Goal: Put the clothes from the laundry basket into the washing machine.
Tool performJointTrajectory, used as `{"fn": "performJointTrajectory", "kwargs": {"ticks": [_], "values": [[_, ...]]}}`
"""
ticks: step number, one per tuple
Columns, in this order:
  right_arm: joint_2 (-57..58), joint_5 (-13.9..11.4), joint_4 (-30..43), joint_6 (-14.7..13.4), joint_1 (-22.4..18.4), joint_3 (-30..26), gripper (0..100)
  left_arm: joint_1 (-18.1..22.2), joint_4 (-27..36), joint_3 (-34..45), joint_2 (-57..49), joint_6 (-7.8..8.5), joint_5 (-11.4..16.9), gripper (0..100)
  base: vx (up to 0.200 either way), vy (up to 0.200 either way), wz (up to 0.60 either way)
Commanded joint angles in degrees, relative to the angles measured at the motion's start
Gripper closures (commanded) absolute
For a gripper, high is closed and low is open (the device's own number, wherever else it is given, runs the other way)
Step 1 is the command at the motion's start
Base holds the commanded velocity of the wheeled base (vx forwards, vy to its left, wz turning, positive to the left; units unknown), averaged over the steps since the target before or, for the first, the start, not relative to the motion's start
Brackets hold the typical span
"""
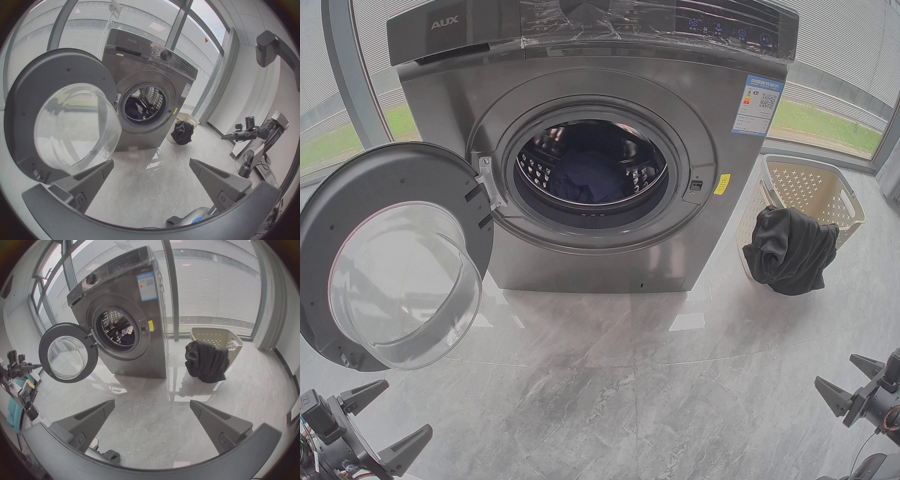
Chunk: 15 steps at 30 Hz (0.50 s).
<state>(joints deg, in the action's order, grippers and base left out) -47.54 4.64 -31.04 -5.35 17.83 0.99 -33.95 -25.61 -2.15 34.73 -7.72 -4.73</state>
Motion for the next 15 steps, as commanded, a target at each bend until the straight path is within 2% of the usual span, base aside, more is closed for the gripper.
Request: {"fn": "performJointTrajectory", "kwargs": {"ticks": [1,3,6,8,11,12,14,15], "values": [[24.78,-0.16,13.11,1.66,-8.87,-0.99,0,8.11,11.73,2.06,-18.12,1.92,-0.10,0,0.000,0.000,0.00],[33.04,-0.87,19.17,2.80,-11.77,-0.99,0,11.45,17.00,2.06,-24.01,2.44,0.16,0,0.000,0.000,0.00],[37.70,-2.01,23.48,3.59,-13.35,-0.99,0,13.21,20.60,2.06,-27.00,2.44,0.16,0,0.000,-0.200,0.00],[44.29,-4.73,30.25,3.68,-16.25,0.07,0,16.46,22.45,1.97,-30.34,2.44,0.42,0,0.000,-0.200,0.00],[45.08,-5.44,31.92,3.86,-18.89,0.68,0,18.04,22.27,2.06,-30.60,2.44,0.34,0,0.000,-0.200,0.00],[45.17,-5.17,31.83,3.95,-19.07,0.59,0,18.39,22.18,2.06,-30.60,3.06,0.16,0,0.000,-0.200,0.00],[45.61,-4.47,32.62,5.18,-18.71,-0.37,0,19.19,22.27,2.06,-29.81,4.64,-0.72,0,0.000,0.000,0.00],[45.87,-4.38,32.44,5.26,-18.54,-0.37,0,20.77,22.36,2.06,-29.55,4.73,-1.07,0,0.000,0.000,0.00]]}}
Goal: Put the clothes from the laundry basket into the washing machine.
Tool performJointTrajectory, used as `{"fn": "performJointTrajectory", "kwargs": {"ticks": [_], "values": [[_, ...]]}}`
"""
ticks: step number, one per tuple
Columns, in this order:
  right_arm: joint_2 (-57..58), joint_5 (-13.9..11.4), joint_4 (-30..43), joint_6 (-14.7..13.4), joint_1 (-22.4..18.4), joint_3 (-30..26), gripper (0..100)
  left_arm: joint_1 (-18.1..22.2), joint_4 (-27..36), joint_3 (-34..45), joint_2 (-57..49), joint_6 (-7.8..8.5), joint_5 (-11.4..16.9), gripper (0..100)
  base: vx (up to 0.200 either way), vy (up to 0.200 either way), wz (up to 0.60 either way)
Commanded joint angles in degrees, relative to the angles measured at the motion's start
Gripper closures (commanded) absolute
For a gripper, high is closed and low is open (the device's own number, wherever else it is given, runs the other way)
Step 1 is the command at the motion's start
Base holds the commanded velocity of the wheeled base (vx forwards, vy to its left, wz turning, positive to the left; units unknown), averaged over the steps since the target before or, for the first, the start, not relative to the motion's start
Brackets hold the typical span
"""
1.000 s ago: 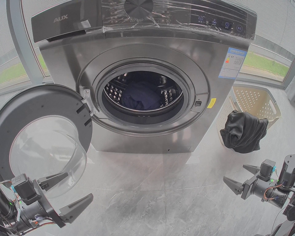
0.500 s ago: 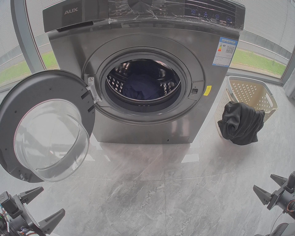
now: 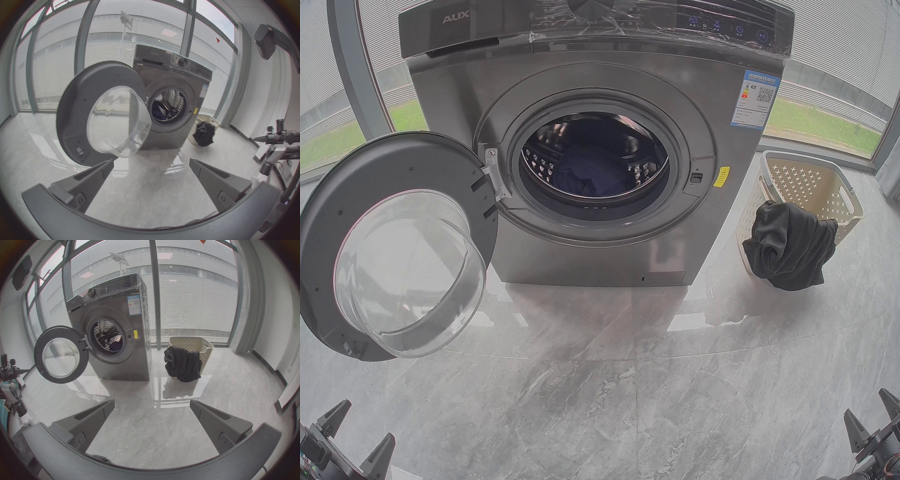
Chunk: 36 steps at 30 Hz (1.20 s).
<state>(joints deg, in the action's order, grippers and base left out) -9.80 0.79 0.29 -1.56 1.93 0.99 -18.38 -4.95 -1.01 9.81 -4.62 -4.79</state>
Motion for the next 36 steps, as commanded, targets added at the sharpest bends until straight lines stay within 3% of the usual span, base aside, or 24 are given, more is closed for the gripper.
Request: {"fn": "performJointTrajectory", "kwargs": {"ticks": [1,5,6,7,8,11,15,21,36], "values": [[8.22,-0.53,1.03,1.38,-2.63,-0.37,0,8.36,1.70,0.92,-4.63,2.07,-1.27,0,0.000,0.000,0.00],[8.66,-0.62,1.03,1.65,-2.54,-0.37,0,13.90,1.61,1.01,-4.72,3.30,-0.83,0,0.000,0.000,0.00],[8.83,-0.70,0.94,1.74,-2.45,-0.46,0,16.71,1.70,1.01,-5.86,4.62,-0.57,0,0.000,0.000,0.00],[8.92,-0.70,0.85,1.82,-2.45,-0.46,0,17.86,1.79,1.01,-6.56,4.71,-0.22,0,0.000,0.000,0.00],[8.92,-0.70,0.59,1.91,-2.45,-0.55,0,19.53,2.22,1.01,-9.29,4.88,1.80,0,0.000,0.000,0.00],[9.01,-0.88,0.50,1.82,-2.37,-0.64,0,18.30,6.27,0.57,-9.55,4.71,5.49,0,0.000,0.000,0.00],[9.01,-0.79,0.59,1.65,-2.37,-0.55,0,18.21,5.65,0.75,-9.64,5.59,5.85,0,0.000,0.000,0.00],[9.01,-0.88,0.50,1.82,-2.37,-0.64,0,18.30,5.56,0.84,-9.73,5.24,5.85,0,0.000,0.000,0.00],[9.01,-0.88,0.50,1.82,-2.37,-0.64,0,18.21,5.48,0.84,-9.64,4.80,5.76,0,0.000,-0.200,0.00]]}}
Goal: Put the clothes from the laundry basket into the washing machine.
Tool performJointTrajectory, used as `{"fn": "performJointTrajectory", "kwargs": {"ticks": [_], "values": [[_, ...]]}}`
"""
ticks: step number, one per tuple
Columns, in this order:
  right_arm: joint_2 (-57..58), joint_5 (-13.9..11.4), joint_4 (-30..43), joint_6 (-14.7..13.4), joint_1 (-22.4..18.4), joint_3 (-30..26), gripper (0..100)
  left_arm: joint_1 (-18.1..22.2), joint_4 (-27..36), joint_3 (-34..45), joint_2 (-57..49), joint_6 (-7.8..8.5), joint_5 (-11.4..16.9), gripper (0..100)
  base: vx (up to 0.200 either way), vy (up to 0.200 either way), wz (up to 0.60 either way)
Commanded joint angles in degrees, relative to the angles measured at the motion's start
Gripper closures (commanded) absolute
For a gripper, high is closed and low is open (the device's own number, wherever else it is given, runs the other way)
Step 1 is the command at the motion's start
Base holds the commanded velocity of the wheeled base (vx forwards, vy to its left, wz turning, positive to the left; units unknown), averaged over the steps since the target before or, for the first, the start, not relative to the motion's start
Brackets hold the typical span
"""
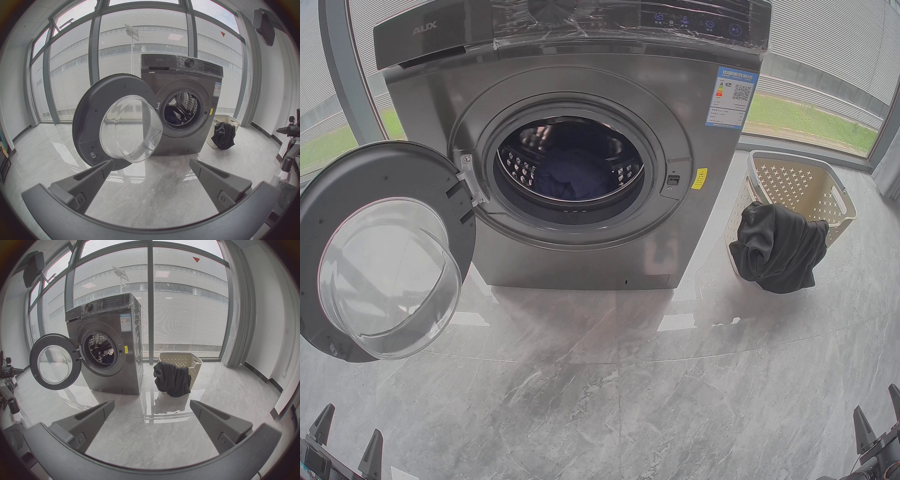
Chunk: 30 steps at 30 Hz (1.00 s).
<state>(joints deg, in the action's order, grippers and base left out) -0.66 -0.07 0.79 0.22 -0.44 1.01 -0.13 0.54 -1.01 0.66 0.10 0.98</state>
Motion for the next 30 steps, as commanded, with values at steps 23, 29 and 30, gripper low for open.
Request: {"fn": "performJointTrajectory", "kwargs": {"ticks": [23,29,30], "values": [[-0.13,-0.01,0.00,0.04,0.00,-0.66,0,-0.04,-0.01,0.84,-0.57,0.08,-0.01,0,0.000,-0.017,0.00],[-0.13,-0.01,0.00,0.04,0.00,-0.66,0,-0.04,-0.01,0.84,-0.48,0.08,-0.10,0,0.000,-0.200,0.00],[-0.13,-0.01,0.00,0.04,0.00,-0.66,0,-0.04,-0.01,0.84,-0.48,0.08,-0.01,0,0.000,-0.200,0.00]]}}
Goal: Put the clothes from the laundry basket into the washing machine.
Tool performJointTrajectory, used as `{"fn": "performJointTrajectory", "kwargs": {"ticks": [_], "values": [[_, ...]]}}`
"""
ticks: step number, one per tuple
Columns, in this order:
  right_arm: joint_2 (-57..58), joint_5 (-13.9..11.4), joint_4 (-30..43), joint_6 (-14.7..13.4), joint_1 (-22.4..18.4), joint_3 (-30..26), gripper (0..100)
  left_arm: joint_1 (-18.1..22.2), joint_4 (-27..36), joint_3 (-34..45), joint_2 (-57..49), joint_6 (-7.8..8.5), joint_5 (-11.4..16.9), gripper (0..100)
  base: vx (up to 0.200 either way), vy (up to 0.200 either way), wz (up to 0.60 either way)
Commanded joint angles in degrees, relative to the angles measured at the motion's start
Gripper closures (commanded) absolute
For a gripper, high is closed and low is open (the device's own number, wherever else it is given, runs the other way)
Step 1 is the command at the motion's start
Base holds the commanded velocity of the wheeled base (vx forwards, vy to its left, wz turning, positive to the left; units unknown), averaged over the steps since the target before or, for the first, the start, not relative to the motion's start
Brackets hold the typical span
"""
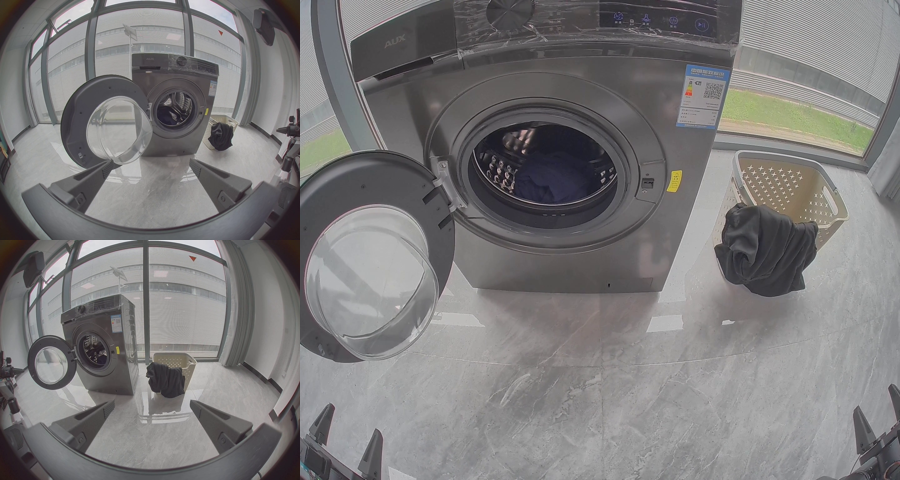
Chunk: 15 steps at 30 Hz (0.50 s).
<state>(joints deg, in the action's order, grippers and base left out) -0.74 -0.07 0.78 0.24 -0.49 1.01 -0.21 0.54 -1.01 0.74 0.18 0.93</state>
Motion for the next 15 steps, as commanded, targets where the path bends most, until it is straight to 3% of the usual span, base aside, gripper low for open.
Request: {"fn": "performJointTrajectory", "kwargs": {"ticks": [1,5,15], "values": [[-0.05,-0.01,0.01,-0.07,0.05,-0.66,0,0.03,-0.01,0.84,-0.57,0.08,0.04,0,0.000,0.000,0.00],[-0.05,-0.01,0.01,0.02,0.05,-0.66,0,0.03,-0.01,0.84,-0.57,0.17,0.04,0,0.000,0.000,0.00],[-0.05,-0.01,0.01,0.02,0.05,-0.66,0,0.03,-0.01,0.84,-0.57,-0.01,0.04,0,0.200,0.000,0.00]]}}
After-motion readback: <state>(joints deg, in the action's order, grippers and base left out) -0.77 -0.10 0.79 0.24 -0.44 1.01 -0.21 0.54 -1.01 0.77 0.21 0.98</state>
